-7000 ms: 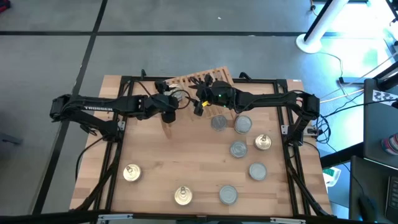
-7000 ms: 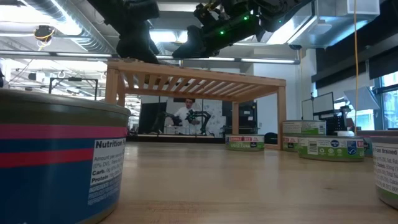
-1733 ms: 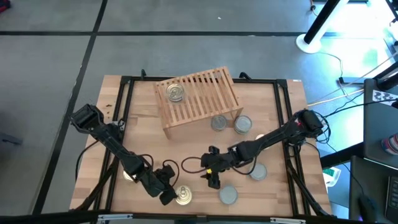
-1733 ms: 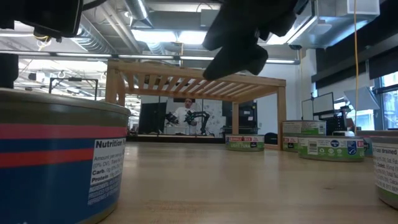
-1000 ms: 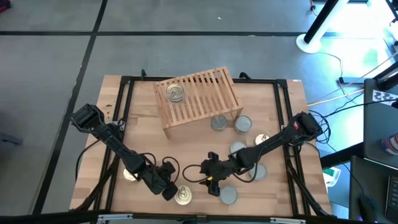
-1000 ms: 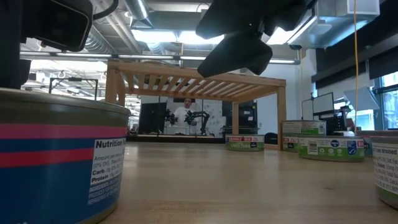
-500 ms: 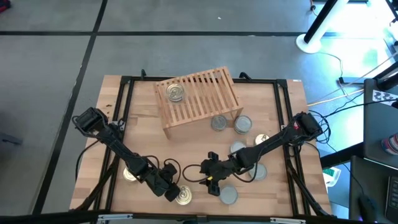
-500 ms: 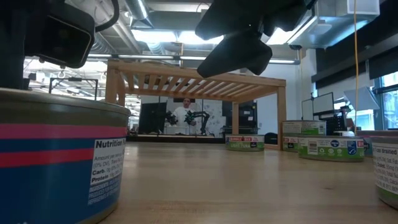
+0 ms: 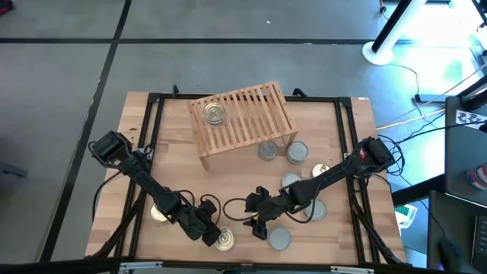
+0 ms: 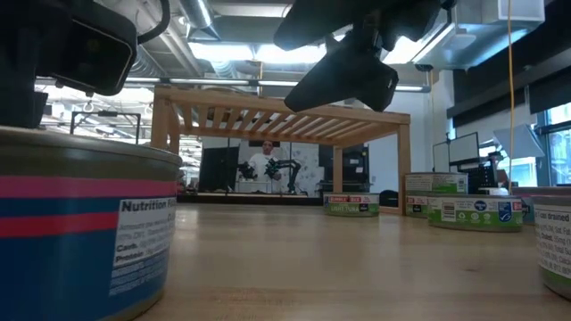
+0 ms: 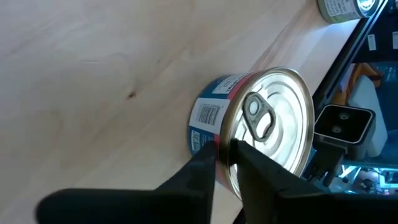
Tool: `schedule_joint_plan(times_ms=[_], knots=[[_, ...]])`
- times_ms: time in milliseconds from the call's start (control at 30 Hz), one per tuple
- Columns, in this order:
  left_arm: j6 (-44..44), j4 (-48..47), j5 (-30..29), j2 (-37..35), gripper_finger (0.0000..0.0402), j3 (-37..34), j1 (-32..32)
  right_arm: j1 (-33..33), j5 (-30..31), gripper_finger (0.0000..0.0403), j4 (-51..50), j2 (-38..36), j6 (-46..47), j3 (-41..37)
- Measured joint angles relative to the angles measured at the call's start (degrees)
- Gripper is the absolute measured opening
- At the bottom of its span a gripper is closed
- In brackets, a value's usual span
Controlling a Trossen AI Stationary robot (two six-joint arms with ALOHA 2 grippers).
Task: Stack canned seafood by type on shelf
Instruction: Stack the blue tuna can on top of the blue tuna can on the shelf
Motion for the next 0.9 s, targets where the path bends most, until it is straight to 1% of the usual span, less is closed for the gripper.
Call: schedule_joint_plan(times_ms=[100,167,433,567,833,900], knots=[[-0.02,0.04,-0.16,-0.04,0.0019,0.06,0.0,0.0,0.0,0.0237,-0.02,-0.01,1.8,0.0],[-0.07,0.06,-0.17,-0.09,0.0006,0.1,0.0,-0.02,0.0,0.0237,-0.03,-0.02,2.52,0.0],[-1.01,-0.03,-0.3,-0.09,0.0003,0.08,0.13,-0.02,-0.58,0.0237,-0.07,0.0,2.79,0.0],[-0.57,1.0,-0.4,0.04,0.0002,0.01,1.15,-0.02,-0.76,0.0237,-0.03,0.14,5.34,0.0],[3.81,1.39,-0.96,0.09,0.0,-0.03,3.94,-0.48,-4.65,0.0237,-0.59,0.33,9.52,0.02],[5.06,1.49,-1.44,0.11,0.0,-0.03,4.48,-1.22,-8.32,0.0237,-0.6,0.33,11.49,0.02]])
